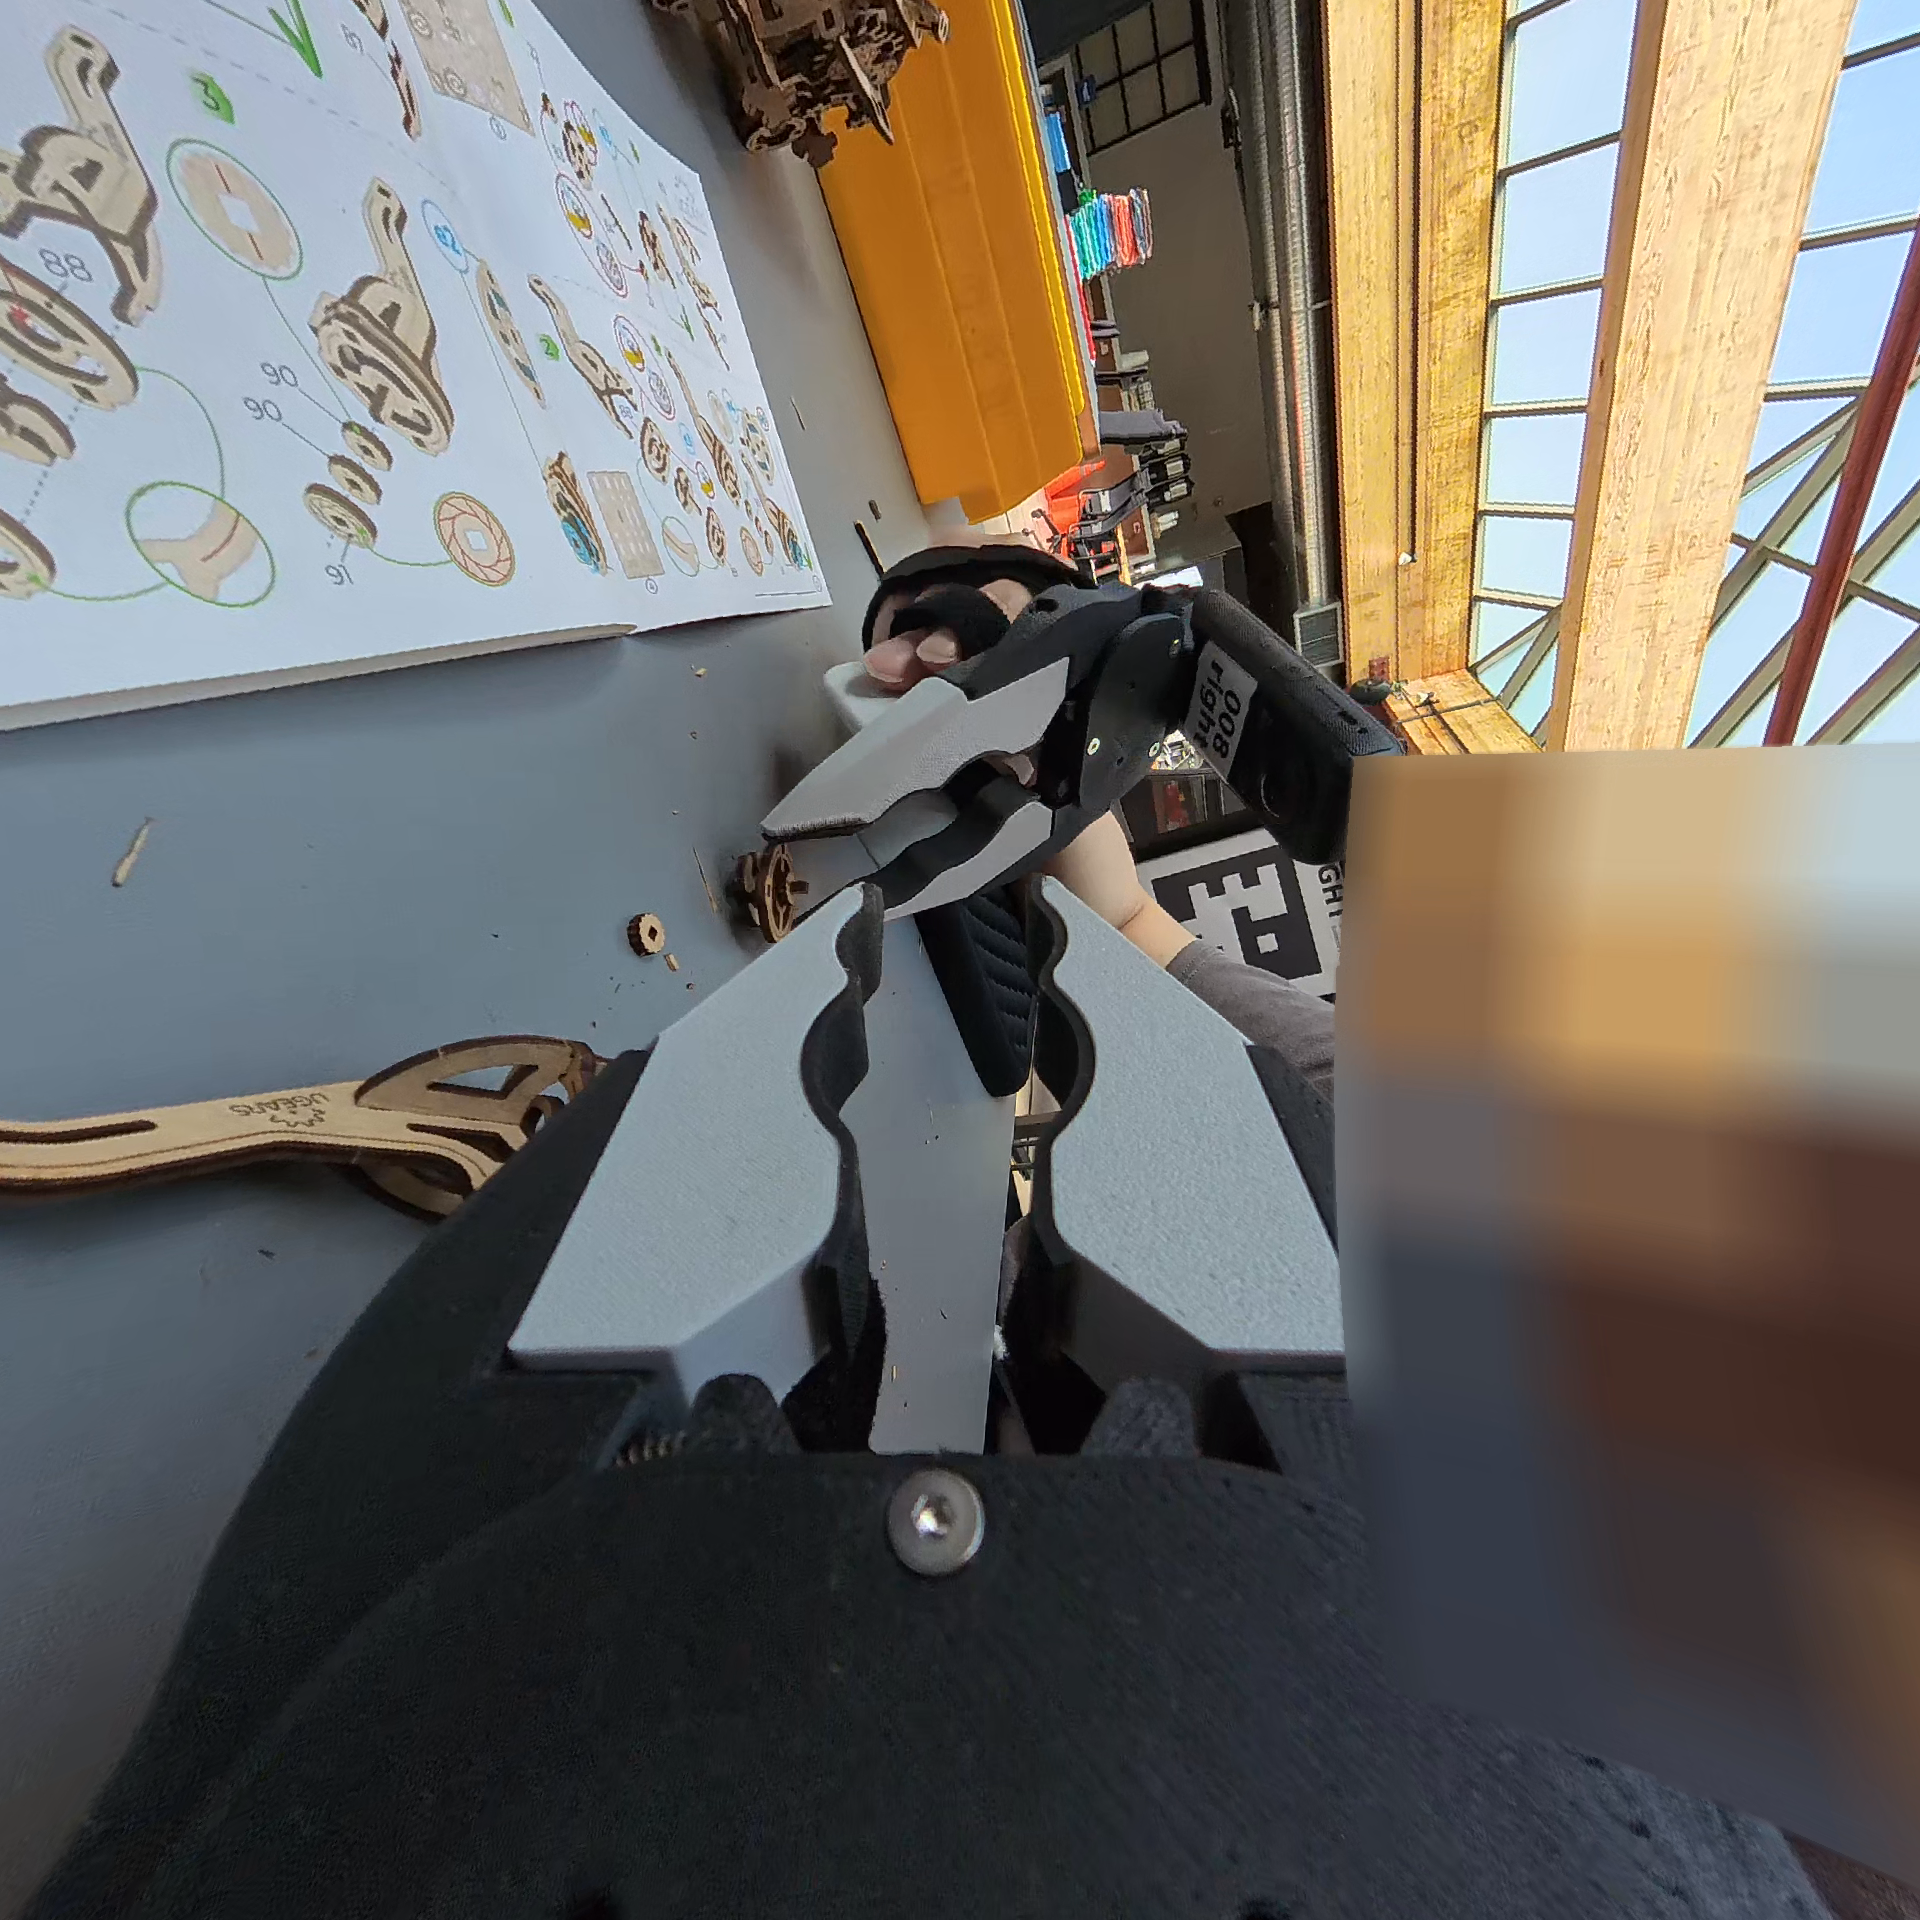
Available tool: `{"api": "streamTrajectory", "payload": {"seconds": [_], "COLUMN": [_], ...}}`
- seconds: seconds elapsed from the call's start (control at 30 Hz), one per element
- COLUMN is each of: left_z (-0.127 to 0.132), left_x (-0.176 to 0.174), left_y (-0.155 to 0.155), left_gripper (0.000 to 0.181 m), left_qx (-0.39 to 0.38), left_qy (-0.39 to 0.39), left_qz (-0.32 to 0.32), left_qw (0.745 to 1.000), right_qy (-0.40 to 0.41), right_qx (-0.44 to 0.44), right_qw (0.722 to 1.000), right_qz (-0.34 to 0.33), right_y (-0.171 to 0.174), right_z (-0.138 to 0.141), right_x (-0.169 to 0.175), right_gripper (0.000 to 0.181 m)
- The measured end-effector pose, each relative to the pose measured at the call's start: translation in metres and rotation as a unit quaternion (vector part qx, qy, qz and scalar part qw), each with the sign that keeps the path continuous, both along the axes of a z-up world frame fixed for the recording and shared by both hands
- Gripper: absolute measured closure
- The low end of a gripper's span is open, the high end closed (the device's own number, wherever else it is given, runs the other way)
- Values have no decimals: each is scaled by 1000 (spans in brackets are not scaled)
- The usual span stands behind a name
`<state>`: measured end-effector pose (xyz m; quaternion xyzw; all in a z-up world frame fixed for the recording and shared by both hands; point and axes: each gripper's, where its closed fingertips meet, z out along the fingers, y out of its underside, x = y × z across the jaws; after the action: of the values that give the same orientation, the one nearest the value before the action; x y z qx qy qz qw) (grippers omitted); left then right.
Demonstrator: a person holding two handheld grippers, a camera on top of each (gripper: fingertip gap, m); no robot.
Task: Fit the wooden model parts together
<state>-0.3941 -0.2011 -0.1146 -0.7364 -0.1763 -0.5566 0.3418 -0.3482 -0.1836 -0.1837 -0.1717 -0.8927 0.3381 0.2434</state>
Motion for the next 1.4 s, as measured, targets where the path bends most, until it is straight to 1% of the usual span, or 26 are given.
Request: {"api": "streamTrajectory", "payload": {"seconds": [0.03,0.1,0.23,0.3,0.67,0.93,1.13,1.4], "left_z": [0,-1,-1,-1,-1,-1,2,2], "left_x": [0,1,1,1,0,-3,-13,-16], "left_y": [0,0,0,0,0,-1,-3,-3], "left_gripper": [155,155,155,155,155,155,156,156], "left_qx": [0,-1,-1,-1,-3,-2,2,1], "left_qy": [0,0,0,0,0,1,1,1], "left_qz": [0,-1,-1,-1,-1,3,18,23], "left_qw": [1000,1000,1000,1000,1000,1000,1000,1000], "right_qy": [4,-7,-19,-26,-70,-69,-66,-43], "right_qx": [6,11,-8,-14,-58,-34,7,14], "right_qw": [1000,1000,1000,1000,996,997,997,998], "right_qz": [4,3,-5,-4,-22,-30,-35,-32], "right_y": [-1,-1,0,0,-1,0,0,1], "right_z": [0,-4,-4,-4,-4,-4,-5,-6], "right_x": [1,2,1,2,1,1,1,1], "right_gripper": [144,145,148,153,153,153,153,153]}}
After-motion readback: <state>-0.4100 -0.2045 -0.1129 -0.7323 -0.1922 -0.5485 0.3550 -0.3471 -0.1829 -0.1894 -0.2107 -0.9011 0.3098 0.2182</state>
